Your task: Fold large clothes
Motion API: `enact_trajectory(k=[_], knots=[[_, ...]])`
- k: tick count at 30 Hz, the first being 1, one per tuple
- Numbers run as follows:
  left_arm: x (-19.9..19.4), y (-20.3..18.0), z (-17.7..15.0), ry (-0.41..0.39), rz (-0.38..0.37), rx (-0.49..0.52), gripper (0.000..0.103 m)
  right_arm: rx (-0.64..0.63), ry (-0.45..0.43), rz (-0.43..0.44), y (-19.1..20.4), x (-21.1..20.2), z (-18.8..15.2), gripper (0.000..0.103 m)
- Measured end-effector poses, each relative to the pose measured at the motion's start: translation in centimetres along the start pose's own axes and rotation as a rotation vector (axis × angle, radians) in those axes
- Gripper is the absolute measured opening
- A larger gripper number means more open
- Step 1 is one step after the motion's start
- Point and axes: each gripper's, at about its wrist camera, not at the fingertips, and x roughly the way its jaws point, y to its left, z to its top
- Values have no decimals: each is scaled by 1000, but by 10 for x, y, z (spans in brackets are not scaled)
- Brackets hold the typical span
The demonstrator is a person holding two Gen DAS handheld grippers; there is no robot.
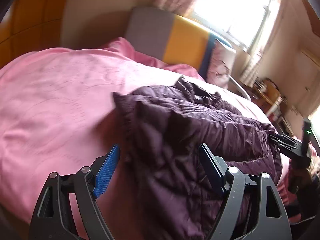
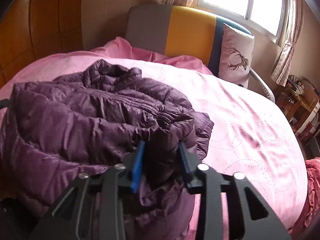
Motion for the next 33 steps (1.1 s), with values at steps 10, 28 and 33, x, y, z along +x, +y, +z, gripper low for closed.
enact_trajectory(k=[10, 28, 33], knots=[[23, -15, -7, 50, -20, 108, 71, 25, 38, 17, 1, 39, -29, 16], [-36, -33, 49, -127, -16, 165, 3, 26, -205, -25, -22, -65, 39, 6], [-2, -30, 87, -118, 27, 141, 2, 64, -205, -31, -28, -32, 78, 6]])
